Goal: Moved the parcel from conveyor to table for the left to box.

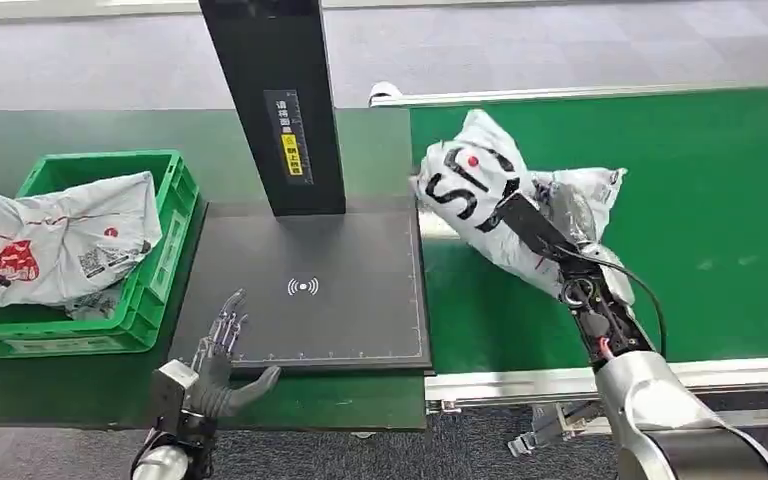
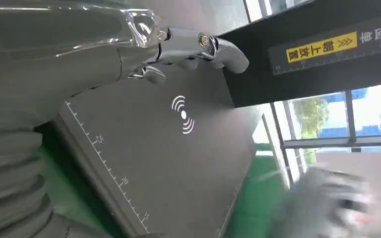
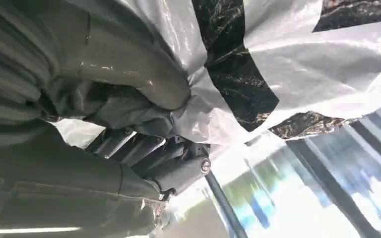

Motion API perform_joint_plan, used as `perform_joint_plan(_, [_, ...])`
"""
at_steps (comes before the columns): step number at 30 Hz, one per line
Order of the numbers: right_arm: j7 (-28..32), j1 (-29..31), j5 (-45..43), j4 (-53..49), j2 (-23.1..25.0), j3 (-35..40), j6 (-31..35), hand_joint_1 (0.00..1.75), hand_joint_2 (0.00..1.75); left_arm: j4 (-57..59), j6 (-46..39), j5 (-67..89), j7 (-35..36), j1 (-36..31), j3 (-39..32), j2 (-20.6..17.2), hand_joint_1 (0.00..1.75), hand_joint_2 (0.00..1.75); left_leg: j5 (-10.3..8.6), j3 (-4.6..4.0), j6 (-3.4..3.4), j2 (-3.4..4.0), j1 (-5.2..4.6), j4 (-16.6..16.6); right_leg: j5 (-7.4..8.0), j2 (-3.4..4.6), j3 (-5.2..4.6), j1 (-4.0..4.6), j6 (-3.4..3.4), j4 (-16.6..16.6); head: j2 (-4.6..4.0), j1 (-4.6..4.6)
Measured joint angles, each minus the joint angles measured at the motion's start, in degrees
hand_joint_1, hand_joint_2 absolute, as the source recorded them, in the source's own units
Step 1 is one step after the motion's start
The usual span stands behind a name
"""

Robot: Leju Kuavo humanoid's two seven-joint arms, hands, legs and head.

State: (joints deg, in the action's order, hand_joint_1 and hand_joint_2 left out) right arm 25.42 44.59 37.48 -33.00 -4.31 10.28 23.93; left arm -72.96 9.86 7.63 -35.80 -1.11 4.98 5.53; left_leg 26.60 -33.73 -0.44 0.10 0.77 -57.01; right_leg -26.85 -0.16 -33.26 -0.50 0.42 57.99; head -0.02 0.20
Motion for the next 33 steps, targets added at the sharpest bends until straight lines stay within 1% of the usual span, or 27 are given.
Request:
perform_joint_plan(4, [10.11, -6.85, -9.63, -13.27, 1.45, -2.5, 10.92, 1.75, 1.75, -0.4, -2.35, -2.37, -2.26, -0.17, -0.11, 0.55, 0.0, 1.75, 0.01, -0.05, 0.0, -0.06, 0.0, 0.0, -0.07, -0.08, 0.01, 0.0, 0.01, 0.0, 0.0, -0.02])
perform_joint_plan(5, [12.45, -9.53, -11.19, -18.33, 2.04, -2.61, 13.74, 1.75, 1.75, -1.07, -4.03, -3.07, -3.26, -0.29, -0.28, 0.81, 0.0, 1.75, 0.01, -0.07, 0.0, -0.07, 0.01, 0.0, -0.1, -0.09, 0.0, 0.01, 0.02, 0.0, 0.0, 0.06])
perform_joint_plan(6, [13.73, -11.95, -10.81, -22.58, 2.43, -2.74, 15.18, 1.75, 1.75, -1.69, -4.79, -3.57, -3.44, -0.56, -0.5, 0.9, 0.0, 1.75, 0.04, -0.07, -0.02, -0.09, 0.0, 0.02, -0.1, -0.08, 0.0, 0.01, 0.01, 0.0, 0.0, 0.02])
perform_joint_plan(8, [14.25, -15.53, -9.32, -29.25, 3.91, -2.78, 15.65, 1.75, 1.75, -2.51, -5.29, -4.11, -3.26, -1.22, -0.87, 0.92, 0.0, 1.75, 0.1, -0.01, -0.09, 0.04, 0.01, 0.02, -0.1, 0.03, -0.01, 0.01, 0.0, 0.0, 0.0, -0.02])
perform_joint_plan(10, [14.32, -18.12, -7.95, -33.46, 4.75, -2.87, 15.74, 1.75, 1.75, -2.93, -5.38, -4.29, -3.15, -1.5, -0.87, 0.98, 0.0, 1.75, 0.09, -0.01, -0.09, 0.0, 0.01, 0.02, -0.11, 0.02, -0.03, 0.01, -0.01, 0.0, 0.0, 0.0])
perform_joint_plan(11, [14.36, -19.01, -7.03, -36.86, 5.58, -3.0, 15.81, 1.75, 1.75, -2.97, -5.4, -4.59, -3.09, -1.5, -0.87, 1.05, 0.0, 1.75, 0.09, -0.01, -0.09, 0.0, 0.01, 0.02, -0.11, 0.02, -0.03, 0.01, -0.02, 0.0, 0.02, 0.02])
perform_joint_plan(15, [14.36, -20.8, -6.38, -43.22, 6.69, -3.48, 15.87, 1.75, 1.75, -2.91, -5.71, -4.97, -3.46, -1.85, -0.87, 1.05, 0.0, 1.75, 0.08, -0.01, -0.08, 0.0, 0.01, 0.02, -0.11, 0.0, -0.01, 0.01, -0.01, 0.0, 0.0, 0.04])
perform_joint_plan(18, [14.36, -20.84, -7.32, -43.23, 6.19, -1.53, 15.74, 1.75, 1.75, -2.67, -6.6, -5.25, -4.05, -2.51, -0.9, 1.05, 0.0, 1.75, 0.08, 0.0, -0.08, 0.1, 0.0, 0.02, -0.1, 0.05, 0.0, 0.0, -0.01, 0.0, 0.0, 0.0])
perform_joint_plan(21, [14.36, -20.88, -7.65, -42.38, 5.42, 1.28, 15.46, 1.75, 1.75, -2.6, -7.04, -5.31, -4.14, -2.99, -0.9, 1.05, 0.0, 1.75, 0.08, 0.0, -0.08, 0.04, -0.01, 0.01, -0.1, 0.02, 0.0, -0.01, 0.0, 0.0, 0.0, 0.0])
perform_joint_plan(25, [14.38, -20.8, -7.16, -41.64, 4.88, 2.79, 15.02, 1.75, 1.75, -2.58, -7.28, -5.31, -4.16, -3.12, -0.9, 1.05, 0.0, 1.75, 0.08, -0.03, -0.08, 0.0, 0.0, 0.02, -0.11, 0.02, -0.01, 0.0, -0.01, 0.0, 0.02, 0.0])
perform_joint_plan(27, [14.36, -19.69, -2.56, -39.21, 4.24, 4.63, 12.72, 1.75, 1.75, -2.58, -7.67, -5.31, -4.16, -3.38, -0.9, 1.03, 0.0, 1.75, 0.09, -0.02, -0.09, 0.14, 0.0, 0.03, -0.1, 0.11, -0.02, 0.0, -0.01, 0.01, 0.02, -0.02])
perform_joint_plan(29, [13.81, -18.11, 6.75, -34.77, 3.7, 8.09, 8.59, 1.75, 1.75, -2.56, -7.8, -5.68, -4.16, -4.07, -0.87, 1.03, 0.0, 1.75, 0.08, 0.0, -0.09, 0.17, 0.01, 0.03, -0.1, 0.14, -0.02, 0.01, -0.01, 0.0, 0.02, 0.0])
perform_joint_plan(31, [13.27, -16.59, 12.65, -30.48, 3.65, 11.41, 5.0, 1.75, 1.75, -2.38, -7.72, -5.9, -4.16, -4.68, -0.87, 1.03, 0.0, 1.75, 0.07, 0.02, -0.09, 0.14, 0.02, 0.03, -0.1, 0.12, 0.0, 0.02, -0.01, 0.01, 0.0, -0.02])
perform_joint_plan(33, [12.96, -14.81, 14.98, -25.76, 3.94, 14.86, 1.04, 1.75, 1.75, -2.14, -7.61, -5.99, -4.16, -5.05, -0.85, 1.03, 0.0, 1.75, 0.05, 0.01, -0.1, 0.09, 0.03, 0.03, -0.1, 0.08, 0.01, 0.03, -0.02, 0.02, 0.0, 0.0])
